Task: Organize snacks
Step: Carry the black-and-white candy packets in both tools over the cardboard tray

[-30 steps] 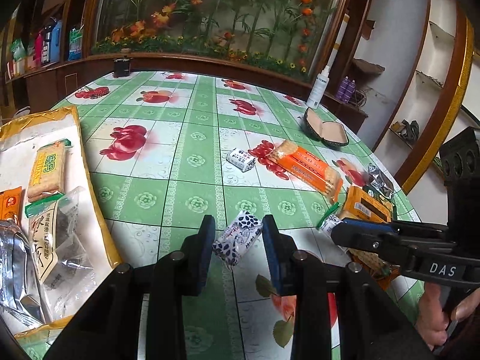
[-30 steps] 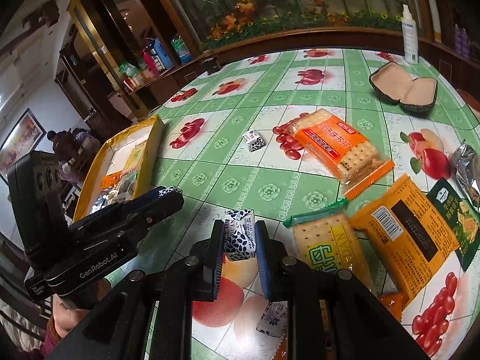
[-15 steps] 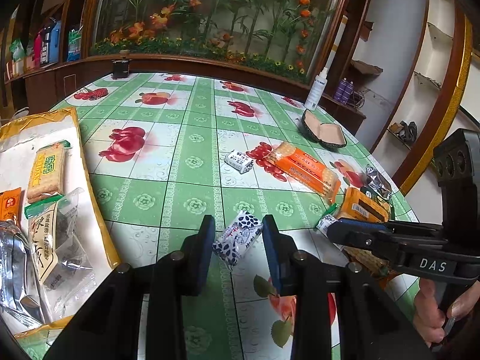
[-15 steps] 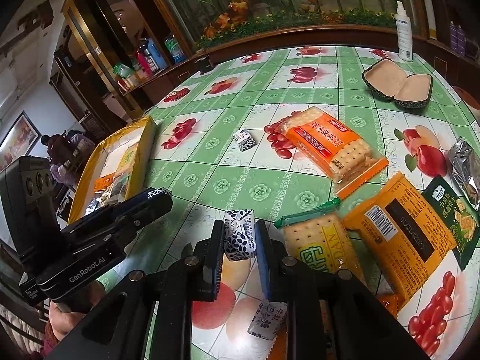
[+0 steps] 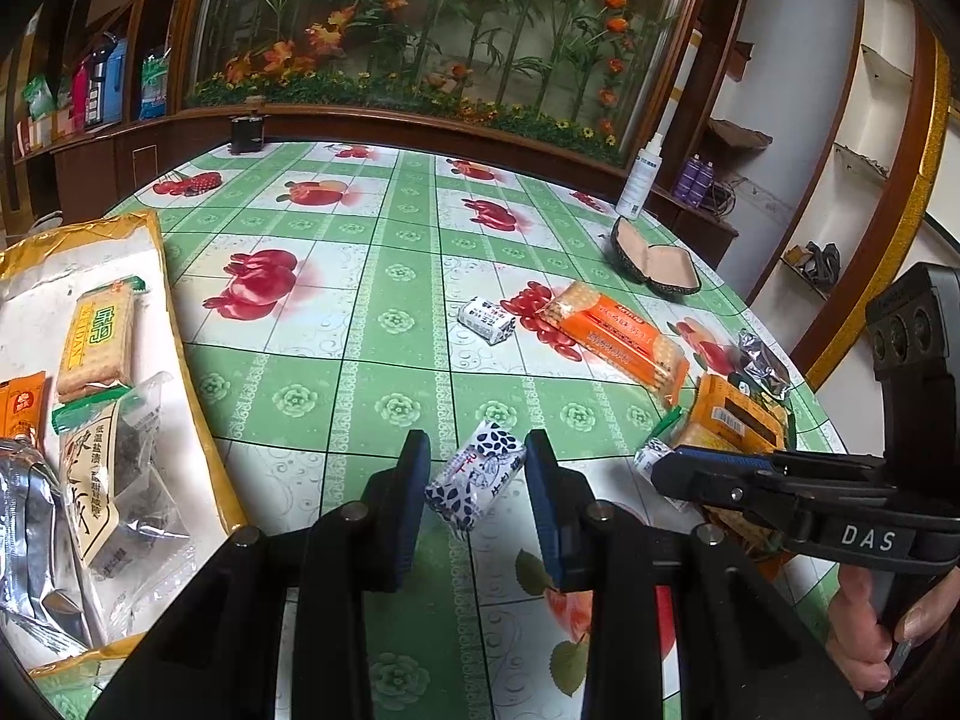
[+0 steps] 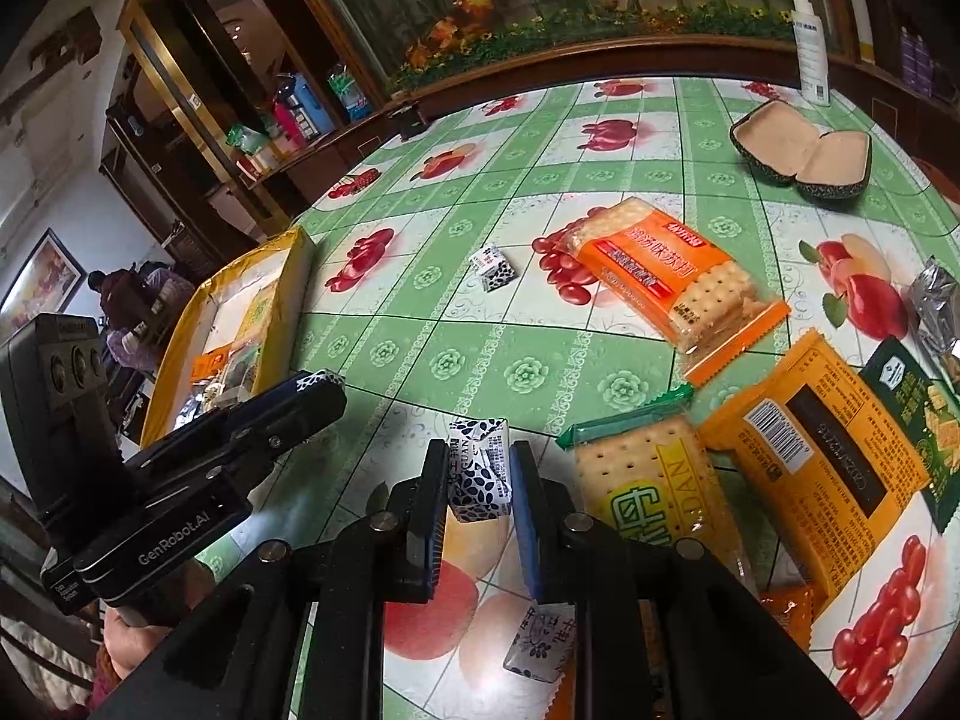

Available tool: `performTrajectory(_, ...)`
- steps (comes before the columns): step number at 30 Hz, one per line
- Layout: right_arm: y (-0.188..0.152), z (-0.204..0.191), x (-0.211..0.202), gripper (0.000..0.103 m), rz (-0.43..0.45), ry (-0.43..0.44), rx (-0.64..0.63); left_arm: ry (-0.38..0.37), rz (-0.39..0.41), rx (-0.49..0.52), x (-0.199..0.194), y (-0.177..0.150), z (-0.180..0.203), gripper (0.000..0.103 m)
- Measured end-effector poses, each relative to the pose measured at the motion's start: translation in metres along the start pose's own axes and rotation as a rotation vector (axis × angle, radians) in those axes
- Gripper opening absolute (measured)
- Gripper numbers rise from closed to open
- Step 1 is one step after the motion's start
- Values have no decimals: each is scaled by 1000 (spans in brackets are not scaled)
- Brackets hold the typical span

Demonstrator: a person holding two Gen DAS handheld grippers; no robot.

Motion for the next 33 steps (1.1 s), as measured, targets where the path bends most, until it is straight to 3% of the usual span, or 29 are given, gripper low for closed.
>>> performTrajectory(18, -14, -6, 6, 22, -8, 13, 53, 94, -14, -1, 1, 0, -5, 31)
performTrajectory(33, -12, -3, -1, 22, 68, -13, 24, 64, 75, 6, -15, 1, -1, 31)
Point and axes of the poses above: each gripper's, at about its wrist camera, not at the fingertips, and x roughly the way its jaws point, z to its right, y to its top, the point moved 1 cm from there along x, roughly the way its jaws point, and after that the axes turned 13 degrees about x, right-handed, at the moved point
